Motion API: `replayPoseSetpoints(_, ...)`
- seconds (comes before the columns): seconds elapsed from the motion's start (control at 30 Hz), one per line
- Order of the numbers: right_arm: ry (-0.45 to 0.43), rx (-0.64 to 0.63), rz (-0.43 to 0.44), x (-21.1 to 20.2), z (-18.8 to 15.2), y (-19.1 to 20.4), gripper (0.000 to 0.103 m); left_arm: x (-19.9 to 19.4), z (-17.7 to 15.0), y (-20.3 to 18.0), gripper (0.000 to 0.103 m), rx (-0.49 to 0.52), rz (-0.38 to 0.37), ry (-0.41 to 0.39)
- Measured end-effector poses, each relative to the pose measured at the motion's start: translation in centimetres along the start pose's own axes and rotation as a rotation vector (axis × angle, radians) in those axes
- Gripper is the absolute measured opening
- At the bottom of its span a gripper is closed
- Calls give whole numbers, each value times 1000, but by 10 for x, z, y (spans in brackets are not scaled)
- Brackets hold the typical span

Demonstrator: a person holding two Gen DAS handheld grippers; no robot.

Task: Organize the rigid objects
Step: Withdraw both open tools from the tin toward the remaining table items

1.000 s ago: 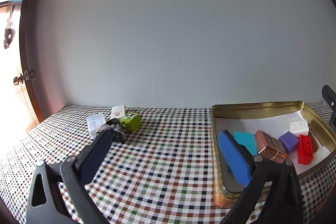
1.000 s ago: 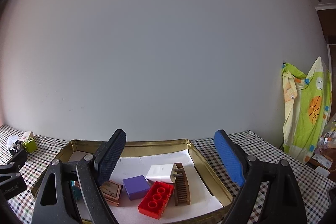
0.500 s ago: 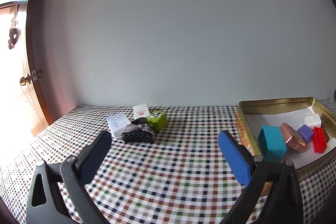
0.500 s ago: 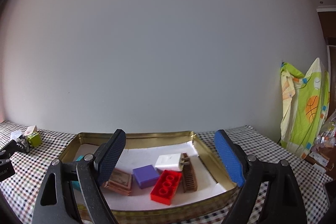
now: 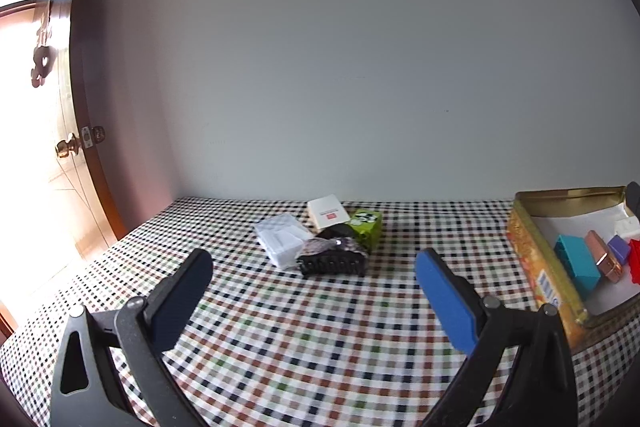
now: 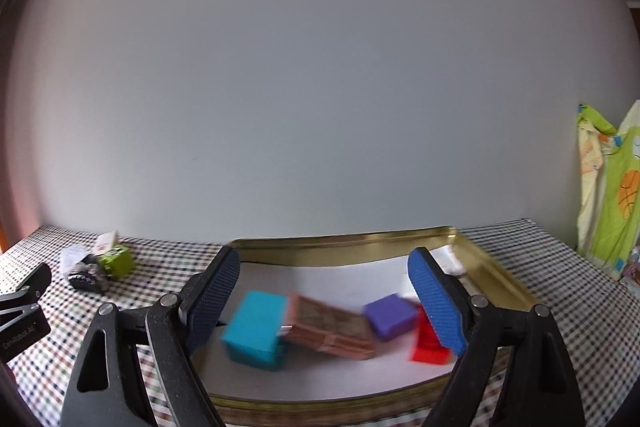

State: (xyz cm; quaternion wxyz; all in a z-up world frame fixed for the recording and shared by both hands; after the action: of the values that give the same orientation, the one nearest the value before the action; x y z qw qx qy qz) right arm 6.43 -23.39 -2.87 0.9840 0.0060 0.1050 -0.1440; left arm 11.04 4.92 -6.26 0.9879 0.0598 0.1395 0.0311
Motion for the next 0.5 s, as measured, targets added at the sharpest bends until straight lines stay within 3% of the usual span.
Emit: replayPoseSetpoints(0.5,52,-5,163,12,-7,110,88,33,-11,65,103,-84,41,59)
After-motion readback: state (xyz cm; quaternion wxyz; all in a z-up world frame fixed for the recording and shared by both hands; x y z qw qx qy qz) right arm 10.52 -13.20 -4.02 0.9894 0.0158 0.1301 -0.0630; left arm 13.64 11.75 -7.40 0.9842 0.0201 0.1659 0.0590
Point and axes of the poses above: each gripper's, at about its wrist camera, not at the fingertips, and x roughly the way its jaws point, y to its left, z to its top, the point moved 8 cm from there along x, roughly the way its jaws point, and after that the axes turned 4 degrees about -y, right-handed, at the moved point
